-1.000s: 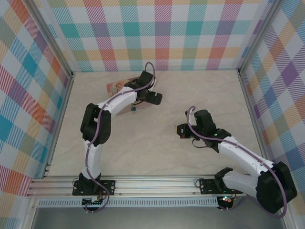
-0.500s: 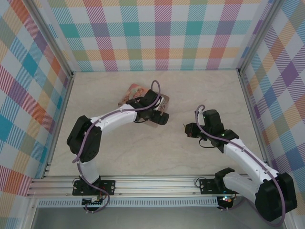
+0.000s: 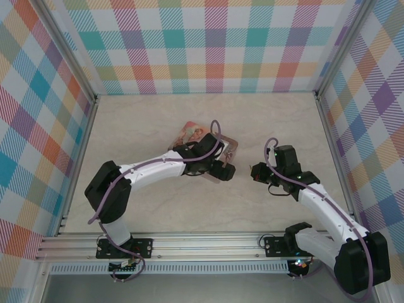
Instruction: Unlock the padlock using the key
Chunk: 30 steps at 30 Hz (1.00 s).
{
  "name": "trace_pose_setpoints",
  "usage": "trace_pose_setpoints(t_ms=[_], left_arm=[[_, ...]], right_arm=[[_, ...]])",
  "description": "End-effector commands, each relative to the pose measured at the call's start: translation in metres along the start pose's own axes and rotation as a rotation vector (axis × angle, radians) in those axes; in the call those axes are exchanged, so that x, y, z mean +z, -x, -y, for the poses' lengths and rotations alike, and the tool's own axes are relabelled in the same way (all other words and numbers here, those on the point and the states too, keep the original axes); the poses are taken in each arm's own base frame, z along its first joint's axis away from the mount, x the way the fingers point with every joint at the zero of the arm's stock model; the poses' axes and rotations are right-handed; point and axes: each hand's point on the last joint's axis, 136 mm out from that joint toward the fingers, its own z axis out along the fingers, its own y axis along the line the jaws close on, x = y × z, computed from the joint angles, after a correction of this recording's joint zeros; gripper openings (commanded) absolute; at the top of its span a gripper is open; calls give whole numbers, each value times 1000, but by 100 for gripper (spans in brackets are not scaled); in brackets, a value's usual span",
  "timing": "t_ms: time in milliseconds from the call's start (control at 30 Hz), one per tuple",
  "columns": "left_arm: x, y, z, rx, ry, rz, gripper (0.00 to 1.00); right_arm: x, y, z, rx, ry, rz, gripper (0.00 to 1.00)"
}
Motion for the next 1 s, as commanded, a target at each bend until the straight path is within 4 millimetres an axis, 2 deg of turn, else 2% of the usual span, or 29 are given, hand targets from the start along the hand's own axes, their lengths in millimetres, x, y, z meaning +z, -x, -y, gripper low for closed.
trace_pose_setpoints(t_ms=[0, 133, 367, 467, 600, 700, 800, 900, 967], left_arm=[[15, -4, 18, -10, -54, -39, 96], [7, 11, 24, 5, -71, 4, 96], [-40, 32, 20, 36, -49, 118, 100], [-63, 34, 8, 5, -43, 181, 100], [-86, 29, -21, -85, -43, 286, 100], [-91, 14, -43, -172, -80, 327, 100], [-88, 1, -65, -275, -149, 377, 100], [-81, -3, -84, -379, -247, 433, 100], [-76, -5, -90, -399, -288, 458, 100]], right_arm=[[-11, 8, -6, 14, 9, 19, 5], [-13, 7, -6, 16, 15, 26, 5], [-15, 11, -19, -1, 96, 58, 5], [-14, 11, -29, -11, 154, 54, 5], [-12, 13, -40, -9, 221, 58, 5], [-12, 16, -46, -3, 267, 72, 5], [-10, 18, -51, 3, 303, 83, 5], [-7, 23, -58, 11, 345, 97, 5], [-5, 28, -64, 15, 377, 100, 5]])
